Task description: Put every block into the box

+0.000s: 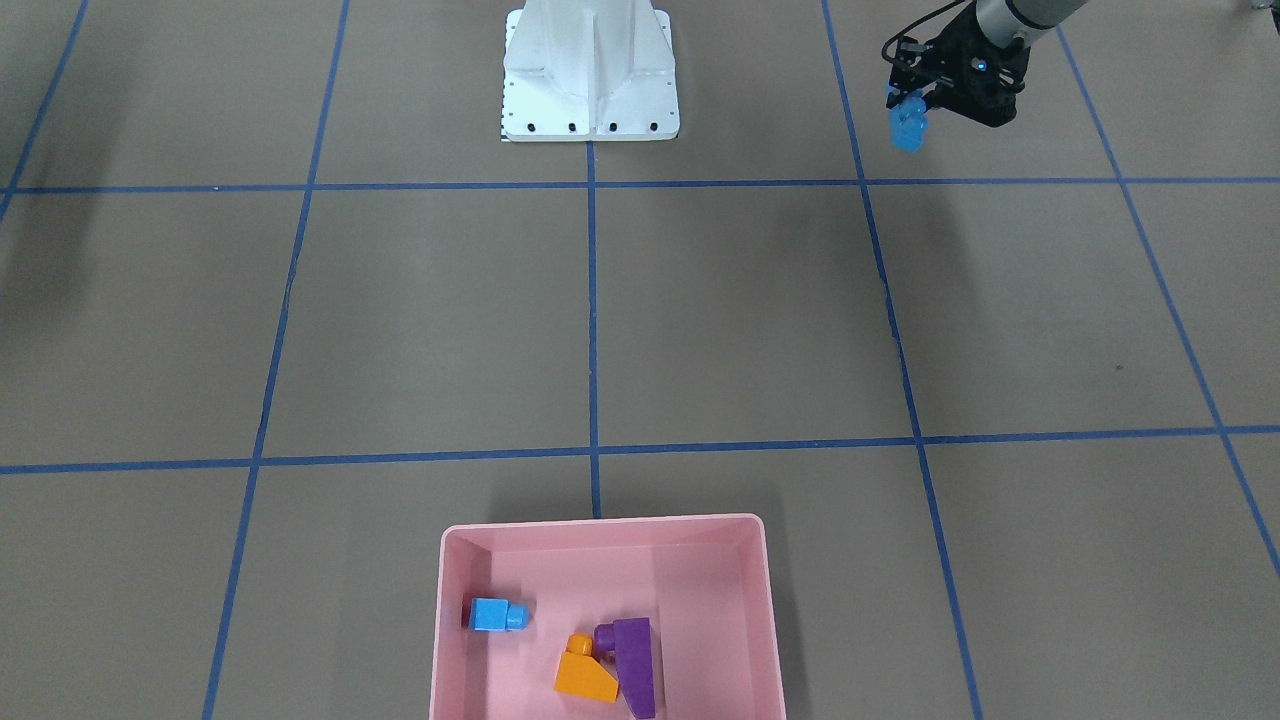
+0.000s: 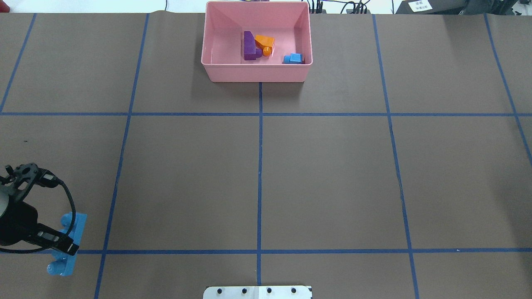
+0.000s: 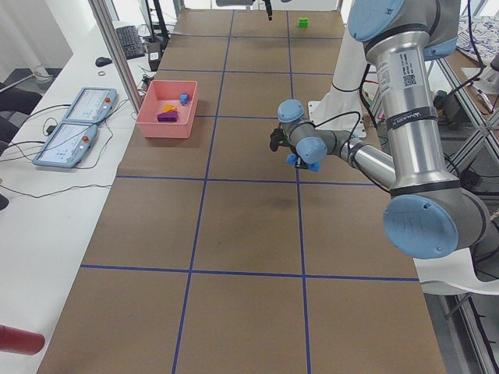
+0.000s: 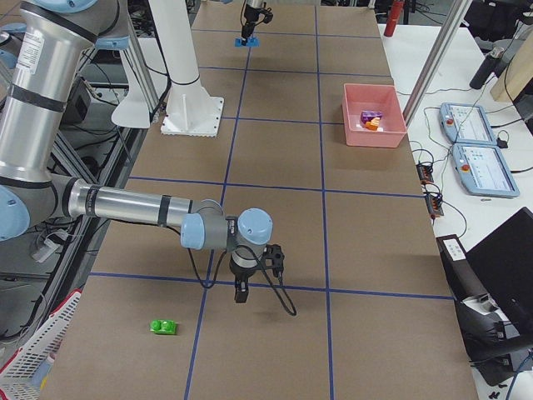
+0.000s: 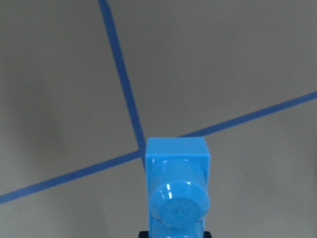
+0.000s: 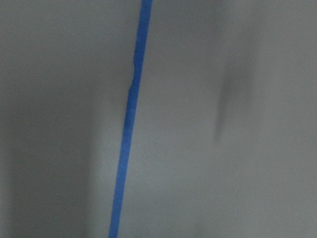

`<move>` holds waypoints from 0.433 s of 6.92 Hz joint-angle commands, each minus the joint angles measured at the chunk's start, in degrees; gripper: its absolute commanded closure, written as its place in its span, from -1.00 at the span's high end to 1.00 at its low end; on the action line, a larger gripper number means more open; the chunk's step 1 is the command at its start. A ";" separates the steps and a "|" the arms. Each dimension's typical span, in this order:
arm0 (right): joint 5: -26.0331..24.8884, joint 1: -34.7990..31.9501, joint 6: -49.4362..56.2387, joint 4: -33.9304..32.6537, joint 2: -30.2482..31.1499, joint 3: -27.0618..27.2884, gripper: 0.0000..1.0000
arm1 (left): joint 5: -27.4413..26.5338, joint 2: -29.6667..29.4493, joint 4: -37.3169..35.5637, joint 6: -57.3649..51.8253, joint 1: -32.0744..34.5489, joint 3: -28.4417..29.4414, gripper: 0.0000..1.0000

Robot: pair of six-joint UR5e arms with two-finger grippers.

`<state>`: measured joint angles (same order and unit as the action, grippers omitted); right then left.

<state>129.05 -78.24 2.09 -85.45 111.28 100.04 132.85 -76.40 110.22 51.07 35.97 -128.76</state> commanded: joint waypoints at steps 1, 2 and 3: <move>0.07 0.28 3.41 0.20 2.88 -3.60 0.99 | 1.10 -7.84 -2.11 0.69 3.92 1.13 -1.00; 0.15 0.20 8.05 0.29 3.41 -6.23 0.99 | 1.10 -10.84 -2.29 1.31 6.28 1.93 -1.00; 0.50 0.28 8.36 0.11 4.55 -6.52 0.99 | 1.10 -16.09 -2.29 3.84 8.48 3.33 -1.00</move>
<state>129.26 -78.02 8.38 -85.25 114.62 94.85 133.91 -87.02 108.12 52.74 41.82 -126.85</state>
